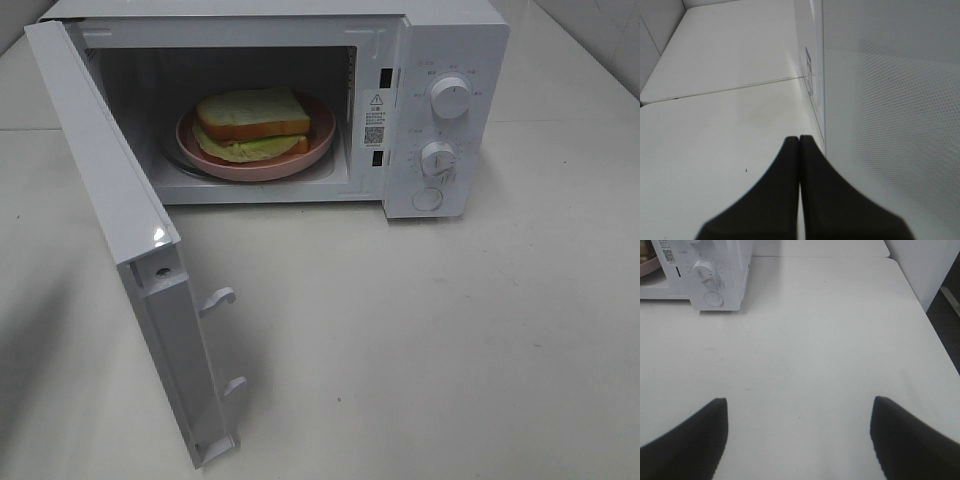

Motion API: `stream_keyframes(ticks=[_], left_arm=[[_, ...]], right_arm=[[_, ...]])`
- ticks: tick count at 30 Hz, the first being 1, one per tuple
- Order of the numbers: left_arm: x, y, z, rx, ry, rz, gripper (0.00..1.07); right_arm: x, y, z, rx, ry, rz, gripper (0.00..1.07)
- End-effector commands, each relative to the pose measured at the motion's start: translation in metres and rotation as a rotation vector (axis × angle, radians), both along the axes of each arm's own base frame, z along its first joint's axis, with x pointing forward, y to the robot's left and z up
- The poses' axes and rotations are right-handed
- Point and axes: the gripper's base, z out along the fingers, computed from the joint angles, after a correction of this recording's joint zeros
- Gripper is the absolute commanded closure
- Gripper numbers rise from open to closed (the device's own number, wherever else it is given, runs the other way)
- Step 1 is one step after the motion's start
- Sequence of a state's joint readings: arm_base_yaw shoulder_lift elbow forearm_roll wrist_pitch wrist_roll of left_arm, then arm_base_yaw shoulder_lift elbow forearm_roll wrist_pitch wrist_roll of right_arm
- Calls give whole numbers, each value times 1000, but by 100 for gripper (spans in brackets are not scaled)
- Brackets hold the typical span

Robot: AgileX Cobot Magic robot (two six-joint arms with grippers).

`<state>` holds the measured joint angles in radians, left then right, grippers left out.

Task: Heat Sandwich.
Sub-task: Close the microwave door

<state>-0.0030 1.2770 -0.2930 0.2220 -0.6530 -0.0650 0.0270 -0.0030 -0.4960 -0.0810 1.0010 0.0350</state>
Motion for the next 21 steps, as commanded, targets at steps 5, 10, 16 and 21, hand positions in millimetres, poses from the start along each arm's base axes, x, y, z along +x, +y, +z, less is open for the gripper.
stream_keyframes(ticks=[5,10,16,21], left_arm=[[12,-10,-1,-50,-52,-109,107],[16,-24,-8,-52,-30,-170,107],[18,-50,-13,-60,-8,-267,107],[23,-63,-15,-86,10,-283,107]], right_arm=[[-4,0,0,-1,-34,-1,32],[-4,0,0,-1,-34,-1,32],[-4,0,0,-1,-34,-1,32],[-4,0,0,-1,-34,-1,32]])
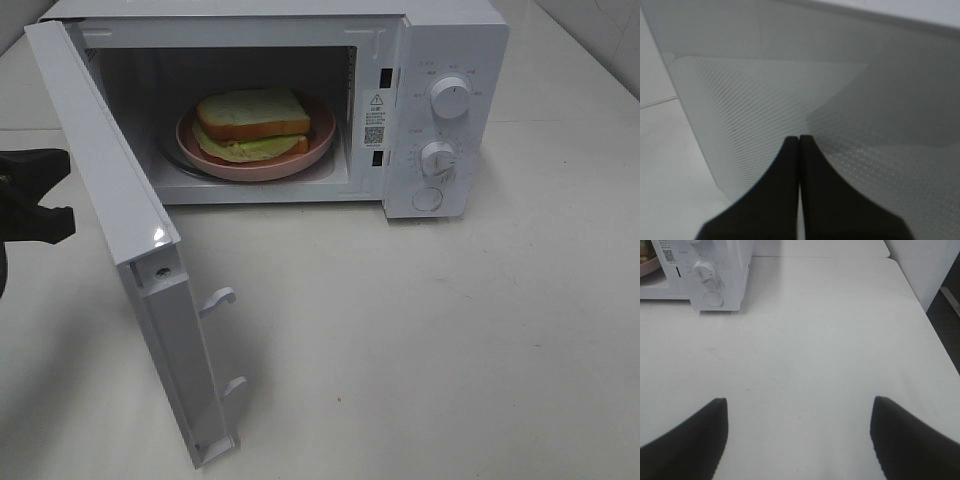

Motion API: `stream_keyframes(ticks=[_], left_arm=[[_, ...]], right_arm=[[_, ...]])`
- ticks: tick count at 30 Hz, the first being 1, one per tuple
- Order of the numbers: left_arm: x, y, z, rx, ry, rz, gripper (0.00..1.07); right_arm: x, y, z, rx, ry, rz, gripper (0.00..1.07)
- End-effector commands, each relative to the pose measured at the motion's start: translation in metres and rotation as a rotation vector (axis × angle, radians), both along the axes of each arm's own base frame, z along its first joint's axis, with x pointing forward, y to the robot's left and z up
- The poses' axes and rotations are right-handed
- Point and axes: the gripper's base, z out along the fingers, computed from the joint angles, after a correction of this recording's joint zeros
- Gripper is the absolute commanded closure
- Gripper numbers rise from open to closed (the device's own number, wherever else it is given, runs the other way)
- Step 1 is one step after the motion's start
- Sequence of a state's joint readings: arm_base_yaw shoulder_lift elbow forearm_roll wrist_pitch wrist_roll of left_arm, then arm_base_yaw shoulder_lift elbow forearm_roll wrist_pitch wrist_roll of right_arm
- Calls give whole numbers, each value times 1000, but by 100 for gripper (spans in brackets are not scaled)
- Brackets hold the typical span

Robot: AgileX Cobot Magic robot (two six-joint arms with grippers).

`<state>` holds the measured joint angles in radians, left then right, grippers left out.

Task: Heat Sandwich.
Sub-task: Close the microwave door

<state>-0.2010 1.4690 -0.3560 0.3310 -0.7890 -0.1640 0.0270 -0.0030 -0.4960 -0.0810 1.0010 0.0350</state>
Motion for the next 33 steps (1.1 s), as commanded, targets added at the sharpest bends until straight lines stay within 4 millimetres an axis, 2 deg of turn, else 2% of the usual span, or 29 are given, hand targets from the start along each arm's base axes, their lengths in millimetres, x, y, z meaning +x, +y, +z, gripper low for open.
stream_keyframes(ticks=[1,12,17,20,21,25,30,33], left_arm=[[5,-10,2,-33,-8,-4,107],[16,-39,-1,-71,12,-26,107],[23,-58,-1,-79,7,-31,107],[31,-76,1,-95,11,-50,107],[31,-76,1,-95,11,-50,107],[42,-102,5,-116,-1,-88,107],[48,-113,7,-136,-6,-88,107],[56,-128,8,-131,-15,-100,107]], right_arm=[[-4,0,0,-1,-34,-1,32],[-4,0,0,-1,-34,-1,32],[-4,0,0,-1,-34,-1,32],[-4,0,0,-1,-34,-1,32],[-4,0,0,-1,-34,-1,32],[-4,0,0,-1,-34,-1,32],[-4,0,0,-1,-34,-1,32],[-4,0,0,-1,-34,-1,32]])
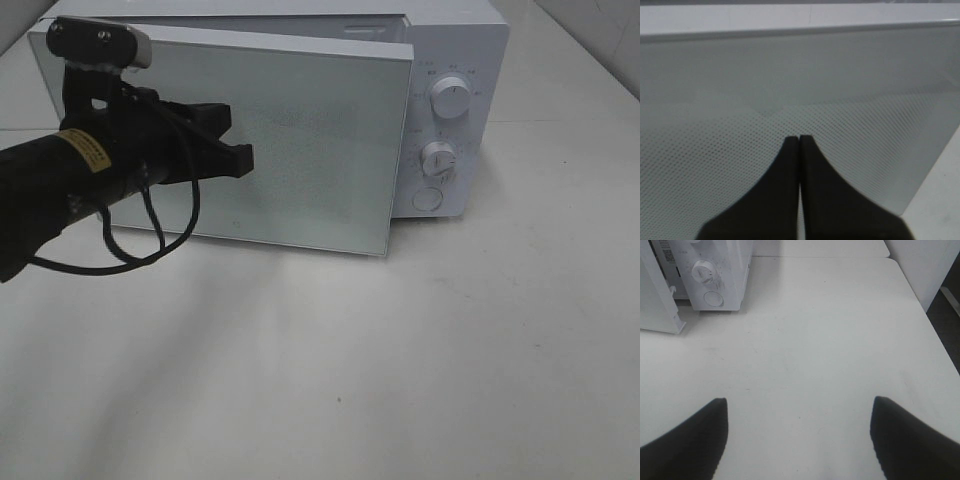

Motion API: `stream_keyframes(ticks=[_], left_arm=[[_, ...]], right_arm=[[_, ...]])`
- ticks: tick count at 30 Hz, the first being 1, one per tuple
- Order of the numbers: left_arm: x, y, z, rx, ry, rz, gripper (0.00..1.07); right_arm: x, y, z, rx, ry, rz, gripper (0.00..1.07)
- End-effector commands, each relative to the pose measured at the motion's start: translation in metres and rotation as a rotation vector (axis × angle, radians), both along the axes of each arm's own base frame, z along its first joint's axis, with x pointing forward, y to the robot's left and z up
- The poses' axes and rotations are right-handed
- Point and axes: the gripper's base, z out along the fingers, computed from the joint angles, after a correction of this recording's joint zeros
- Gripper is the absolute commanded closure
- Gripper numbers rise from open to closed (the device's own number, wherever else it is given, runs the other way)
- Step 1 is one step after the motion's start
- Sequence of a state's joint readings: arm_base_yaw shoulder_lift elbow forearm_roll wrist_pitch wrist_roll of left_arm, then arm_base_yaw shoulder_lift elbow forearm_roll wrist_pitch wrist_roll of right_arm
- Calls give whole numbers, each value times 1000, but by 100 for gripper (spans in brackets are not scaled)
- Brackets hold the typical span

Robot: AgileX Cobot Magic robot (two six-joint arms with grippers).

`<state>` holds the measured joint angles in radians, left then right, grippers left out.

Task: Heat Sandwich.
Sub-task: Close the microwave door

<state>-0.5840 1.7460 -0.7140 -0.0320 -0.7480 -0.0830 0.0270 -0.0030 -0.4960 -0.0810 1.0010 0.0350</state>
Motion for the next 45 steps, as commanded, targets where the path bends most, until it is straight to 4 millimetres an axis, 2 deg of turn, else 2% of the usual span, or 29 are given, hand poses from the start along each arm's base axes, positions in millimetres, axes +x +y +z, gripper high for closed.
stream_keyframes(ticks=[1,2,10,15,33,39,45], left_arm=[[6,-15,5,-6,-19,-10,107],[6,-15,5,-6,-19,-10,107],[21,-56,8,-26,-23,-66,107],[28,-74,4,-21,-6,-86,107],[57,-98,9,-46,-21,-84,107],[62,-102,6,-48,-22,-84,107],[80,-100,8,-82,-26,-33,107]], right_arm=[[-4,0,0,-1,-34,-1,32],[-4,0,0,-1,-34,-1,32],[-4,0,0,-1,-34,-1,32],[-4,0,0,-1,-34,-1,32],[-4,0,0,-1,-34,-1,32],[-4,0,0,-1,-34,-1,32],[-4,0,0,-1,-34,-1,32]])
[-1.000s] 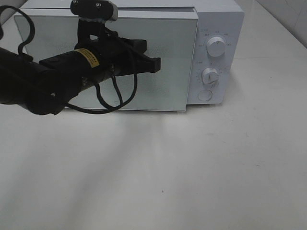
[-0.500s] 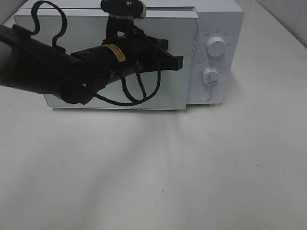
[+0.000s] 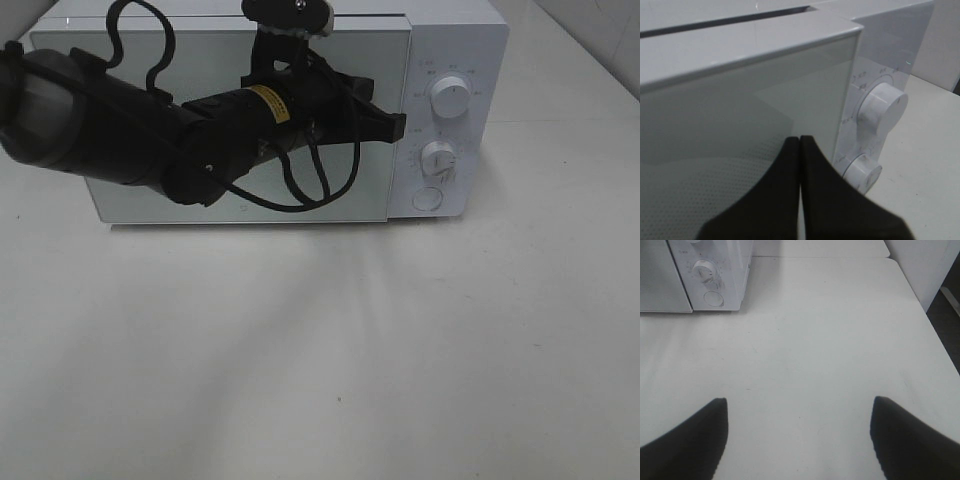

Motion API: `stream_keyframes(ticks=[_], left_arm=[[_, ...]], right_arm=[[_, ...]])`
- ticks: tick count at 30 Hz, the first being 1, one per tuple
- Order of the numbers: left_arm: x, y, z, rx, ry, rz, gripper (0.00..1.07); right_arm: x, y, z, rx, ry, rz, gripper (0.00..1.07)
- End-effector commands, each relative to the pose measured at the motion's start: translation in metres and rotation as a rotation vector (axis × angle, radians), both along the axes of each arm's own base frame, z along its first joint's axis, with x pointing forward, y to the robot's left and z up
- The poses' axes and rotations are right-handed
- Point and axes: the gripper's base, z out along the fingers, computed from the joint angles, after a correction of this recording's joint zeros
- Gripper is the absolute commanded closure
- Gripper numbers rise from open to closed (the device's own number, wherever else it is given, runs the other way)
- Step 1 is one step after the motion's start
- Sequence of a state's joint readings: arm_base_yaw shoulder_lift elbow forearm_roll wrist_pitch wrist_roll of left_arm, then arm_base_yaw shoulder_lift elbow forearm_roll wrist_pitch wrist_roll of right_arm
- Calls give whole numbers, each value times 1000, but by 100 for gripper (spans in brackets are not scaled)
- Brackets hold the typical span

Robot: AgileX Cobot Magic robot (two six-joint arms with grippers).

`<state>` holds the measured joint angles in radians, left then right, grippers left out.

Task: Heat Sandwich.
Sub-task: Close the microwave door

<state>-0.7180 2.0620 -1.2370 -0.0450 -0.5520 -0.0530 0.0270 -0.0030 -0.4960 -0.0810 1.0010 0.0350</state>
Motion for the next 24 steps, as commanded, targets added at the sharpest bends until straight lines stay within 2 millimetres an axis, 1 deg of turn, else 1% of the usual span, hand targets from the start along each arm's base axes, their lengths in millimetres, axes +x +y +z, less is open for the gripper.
stream_keyframes(ticks=[1,18,22,24], left_arm=[[24,14,11,-101,10,119,107],[24,15,10,-71,20,107,107],[24,15,14,-69,16,102,107],[17,12,17,-58,32,87,107]], right_arm=[[-4,0,0,-1,-34,-1,32],[-4,0,0,-1,-34,-1,32],[-4,0,0,-1,-34,-1,32],[-4,0,0,-1,-34,-1,32]])
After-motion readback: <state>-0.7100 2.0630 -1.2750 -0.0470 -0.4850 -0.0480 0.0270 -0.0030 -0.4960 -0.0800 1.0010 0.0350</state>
